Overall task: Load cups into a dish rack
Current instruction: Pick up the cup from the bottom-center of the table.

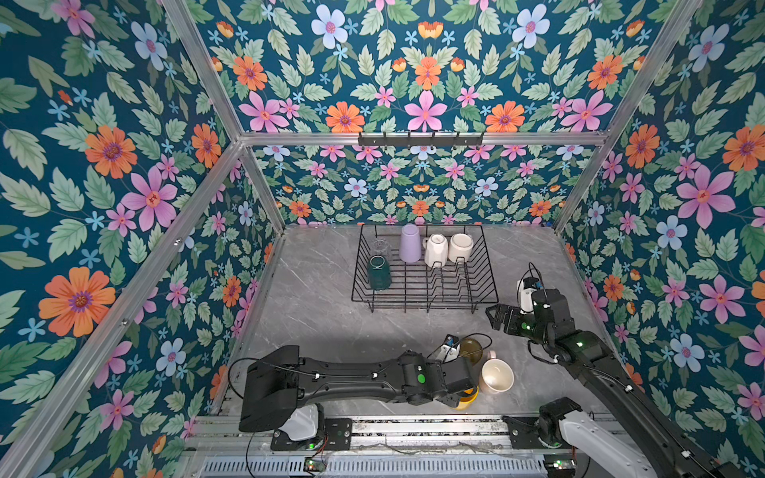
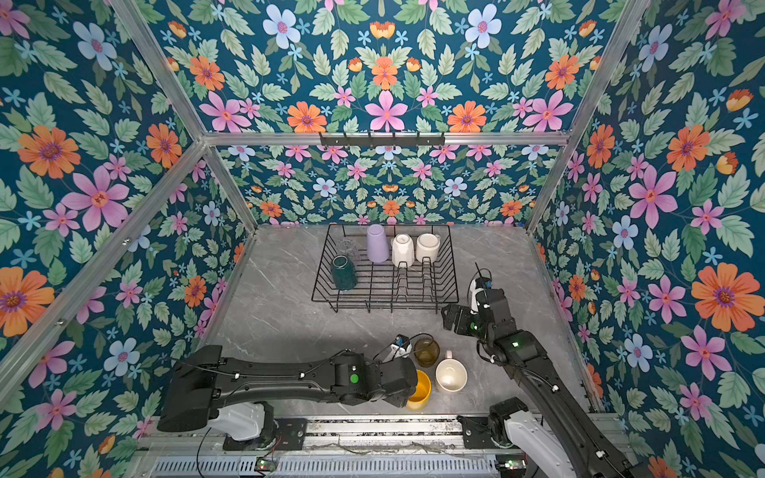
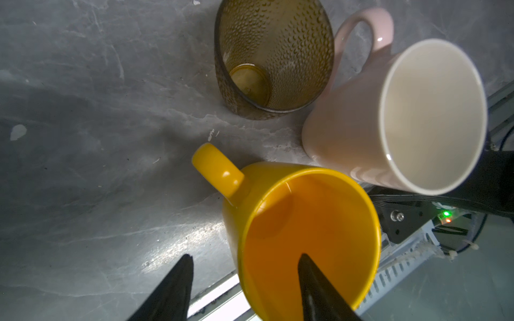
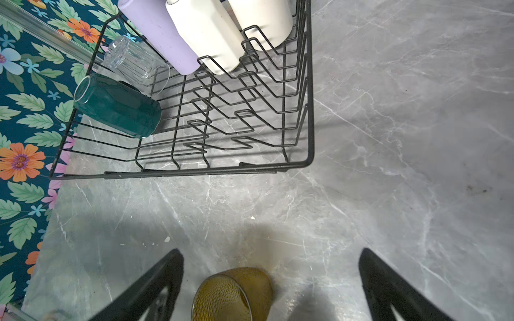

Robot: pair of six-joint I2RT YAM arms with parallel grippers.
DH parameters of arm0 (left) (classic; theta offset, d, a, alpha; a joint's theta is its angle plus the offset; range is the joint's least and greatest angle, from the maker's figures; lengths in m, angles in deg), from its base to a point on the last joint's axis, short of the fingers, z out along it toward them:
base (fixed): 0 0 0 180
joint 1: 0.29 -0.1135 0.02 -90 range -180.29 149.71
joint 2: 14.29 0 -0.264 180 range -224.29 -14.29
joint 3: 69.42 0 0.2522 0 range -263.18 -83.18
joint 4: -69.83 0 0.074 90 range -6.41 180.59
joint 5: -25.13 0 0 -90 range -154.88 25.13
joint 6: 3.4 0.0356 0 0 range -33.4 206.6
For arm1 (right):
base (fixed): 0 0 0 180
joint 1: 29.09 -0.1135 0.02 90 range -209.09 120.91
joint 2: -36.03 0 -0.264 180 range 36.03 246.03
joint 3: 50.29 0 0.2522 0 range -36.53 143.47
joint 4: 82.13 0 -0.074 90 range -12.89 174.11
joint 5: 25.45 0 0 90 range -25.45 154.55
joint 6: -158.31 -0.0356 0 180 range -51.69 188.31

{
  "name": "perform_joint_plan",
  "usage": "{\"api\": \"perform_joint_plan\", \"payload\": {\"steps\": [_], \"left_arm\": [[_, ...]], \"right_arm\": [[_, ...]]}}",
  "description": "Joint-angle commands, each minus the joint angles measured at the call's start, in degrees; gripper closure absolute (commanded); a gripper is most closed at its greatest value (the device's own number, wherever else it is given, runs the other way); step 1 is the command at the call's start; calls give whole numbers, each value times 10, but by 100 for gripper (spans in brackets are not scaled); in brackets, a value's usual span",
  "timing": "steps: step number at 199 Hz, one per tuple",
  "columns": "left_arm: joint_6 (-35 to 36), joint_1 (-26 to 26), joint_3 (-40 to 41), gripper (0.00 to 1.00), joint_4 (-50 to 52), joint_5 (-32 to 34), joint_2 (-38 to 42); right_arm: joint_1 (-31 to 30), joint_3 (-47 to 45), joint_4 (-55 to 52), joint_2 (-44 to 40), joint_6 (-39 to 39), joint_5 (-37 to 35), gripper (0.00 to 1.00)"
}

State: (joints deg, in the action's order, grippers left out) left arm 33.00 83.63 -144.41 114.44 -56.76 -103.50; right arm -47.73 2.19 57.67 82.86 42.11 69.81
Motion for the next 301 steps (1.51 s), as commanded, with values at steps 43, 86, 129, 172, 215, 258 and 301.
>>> {"api": "perform_joint_plan", "payload": {"steps": [43, 86, 129, 172, 215, 258, 301], "left_arm": [[3, -14, -5, 48, 3, -14, -29], [15, -25, -4, 60, -15, -33, -46], [24, -30, -6, 77, -12, -46, -59], [30, -39, -5, 93, 5, -35, -45], [40, -47, -9, 100, 37, 2, -13], [90, -85, 0, 100, 49, 83, 81], [283, -171, 40, 100, -51, 119, 226]], "right_arm": [[-1, -6, -22, -36, 10, -20, 3], [0, -9, -23, -40, 11, -23, 3], [0, -9, -25, -45, 12, -23, 3], [1, -11, -24, -48, 13, -23, 3], [0, -7, -20, -46, 10, -16, 3], [0, -1, -9, -45, -1, 12, 3], [1, 0, 41, -52, -13, 97, 3]]}}
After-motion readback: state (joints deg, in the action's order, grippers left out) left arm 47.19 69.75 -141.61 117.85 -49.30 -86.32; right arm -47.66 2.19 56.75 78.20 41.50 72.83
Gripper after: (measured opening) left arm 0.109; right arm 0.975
